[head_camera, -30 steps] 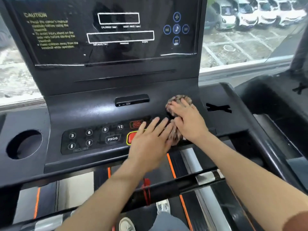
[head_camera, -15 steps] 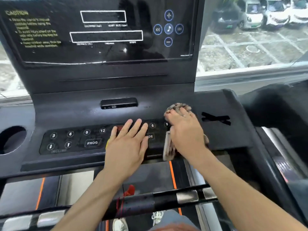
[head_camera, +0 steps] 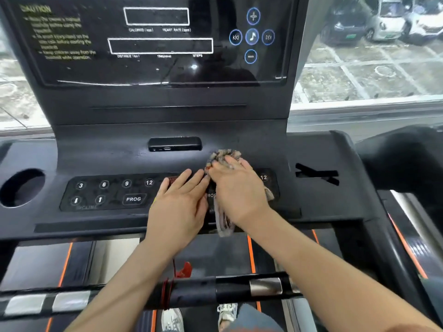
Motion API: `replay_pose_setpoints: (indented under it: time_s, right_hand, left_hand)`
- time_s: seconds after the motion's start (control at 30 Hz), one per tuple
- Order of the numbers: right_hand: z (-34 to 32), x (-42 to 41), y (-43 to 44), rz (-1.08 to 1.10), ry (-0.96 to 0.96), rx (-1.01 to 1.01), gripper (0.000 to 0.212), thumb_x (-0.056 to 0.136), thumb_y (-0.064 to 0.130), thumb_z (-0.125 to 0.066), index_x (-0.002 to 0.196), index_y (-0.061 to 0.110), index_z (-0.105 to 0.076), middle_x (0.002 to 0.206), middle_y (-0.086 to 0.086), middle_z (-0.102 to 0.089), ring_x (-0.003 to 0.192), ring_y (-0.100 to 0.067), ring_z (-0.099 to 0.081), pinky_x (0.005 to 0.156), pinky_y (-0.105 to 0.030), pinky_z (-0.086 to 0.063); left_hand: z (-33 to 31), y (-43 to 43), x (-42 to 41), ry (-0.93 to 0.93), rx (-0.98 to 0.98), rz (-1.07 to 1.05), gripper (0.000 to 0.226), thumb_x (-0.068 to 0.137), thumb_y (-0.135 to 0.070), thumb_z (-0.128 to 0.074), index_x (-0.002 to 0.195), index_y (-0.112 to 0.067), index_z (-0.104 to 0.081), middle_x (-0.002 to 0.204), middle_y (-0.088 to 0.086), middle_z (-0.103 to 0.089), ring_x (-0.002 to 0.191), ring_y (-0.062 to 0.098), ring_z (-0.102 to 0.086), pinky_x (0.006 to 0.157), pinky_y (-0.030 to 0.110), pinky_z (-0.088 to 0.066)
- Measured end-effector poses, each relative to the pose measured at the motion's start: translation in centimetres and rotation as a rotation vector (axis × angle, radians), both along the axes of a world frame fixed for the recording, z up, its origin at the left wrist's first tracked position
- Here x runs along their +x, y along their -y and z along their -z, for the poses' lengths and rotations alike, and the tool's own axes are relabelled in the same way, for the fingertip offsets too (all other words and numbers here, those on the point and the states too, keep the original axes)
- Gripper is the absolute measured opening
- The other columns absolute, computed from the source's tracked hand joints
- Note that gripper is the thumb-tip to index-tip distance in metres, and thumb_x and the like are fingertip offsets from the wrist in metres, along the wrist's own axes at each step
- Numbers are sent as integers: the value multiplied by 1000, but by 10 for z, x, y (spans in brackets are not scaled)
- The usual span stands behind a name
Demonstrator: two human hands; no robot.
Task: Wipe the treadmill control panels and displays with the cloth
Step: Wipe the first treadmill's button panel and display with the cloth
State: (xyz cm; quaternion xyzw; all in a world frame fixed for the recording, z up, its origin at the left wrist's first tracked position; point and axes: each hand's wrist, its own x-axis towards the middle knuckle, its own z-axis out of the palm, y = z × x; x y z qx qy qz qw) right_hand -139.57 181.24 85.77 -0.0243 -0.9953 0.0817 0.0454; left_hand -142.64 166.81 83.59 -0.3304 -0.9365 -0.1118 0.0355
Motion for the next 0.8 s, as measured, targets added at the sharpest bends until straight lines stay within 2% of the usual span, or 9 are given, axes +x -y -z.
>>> replay_pose_setpoints:
  time_s: [0.1, 0.17, 0.27, 0.33, 0.43, 0.53, 0.6, 0.7, 0.8]
  right_hand:
    - [9, 36, -55, 95, -115, 15, 44, 79, 16, -40, 110, 18, -71, 118, -3, -69, 119, -29, -59, 103, -40, -39]
    - [14, 49, -77, 198, -112, 62, 42, 75, 9, -48, 108, 16, -72, 116, -4, -70, 116, -30, -61, 101, -45, -44]
    - [16, 33, -54, 242, -96, -27, 48, 75, 8, -43, 115, 11, -68, 123, -7, -66, 122, -33, -55, 104, -48, -42]
    - [20, 45, -40, 141, -96, -41, 53, 77, 13, -34, 120, 10, -65, 128, -7, -63, 126, -32, -51, 105, -49, -39]
    - [22, 87, -52, 27, -176, -24, 48, 79, 14, -37, 114, 8, -69, 123, -7, -66, 122, -31, -56, 105, -43, -35]
    - [13, 68, -80, 227, -216, -84, 45, 79, 15, -38, 108, 9, -73, 118, -7, -69, 120, -31, -58, 108, -38, -33]
    - [8, 47, -77, 340, -213, -131, 43, 78, 13, -43, 109, 8, -72, 118, -10, -69, 121, -33, -57, 107, -42, -38]
    - [17, 74, -59, 240, -250, -18, 38, 74, 7, -48, 105, 6, -71, 113, -12, -69, 115, -32, -56, 95, -41, -46]
    - [26, 104, -63, 158, -310, -38, 44, 79, 9, -39, 108, 7, -72, 118, -7, -69, 120, -29, -58, 102, -42, -39]
  left_hand:
    - [1, 3, 0, -24, 31, -5, 47, 91, -34, -35, 129, -25, -61, 136, -7, -57, 131, 18, -48, 107, 47, -34]
    - [0, 1, 0, -43, 44, -19, 47, 90, -35, -35, 126, -25, -63, 134, -7, -58, 129, 19, -50, 106, 47, -35]
    - [-1, -4, -1, -32, 37, -32, 46, 90, -40, -37, 123, -24, -66, 131, -5, -61, 127, 21, -52, 104, 48, -38]
    - [1, -3, -1, -40, 20, -14, 46, 90, -43, -40, 123, -24, -66, 131, -4, -61, 127, 22, -52, 104, 49, -38]
    - [2, 0, -1, -55, -4, 13, 44, 91, -45, -42, 124, -27, -65, 132, -1, -61, 127, 24, -52, 103, 50, -38]
    - [-2, -4, -2, -46, -33, 24, 42, 90, -45, -43, 121, -30, -67, 129, 2, -62, 125, 28, -54, 99, 54, -41]
    - [-4, -6, -4, -37, -41, 33, 43, 89, -46, -42, 120, -29, -67, 129, 2, -63, 124, 29, -54, 97, 55, -42]
    - [-3, -2, -4, -63, -30, 56, 44, 91, -46, -40, 121, -29, -66, 129, 2, -62, 124, 28, -54, 97, 55, -43]
    - [-2, 0, -6, -76, -26, 70, 45, 91, -48, -39, 122, -29, -66, 129, 1, -62, 124, 27, -54, 97, 53, -43]
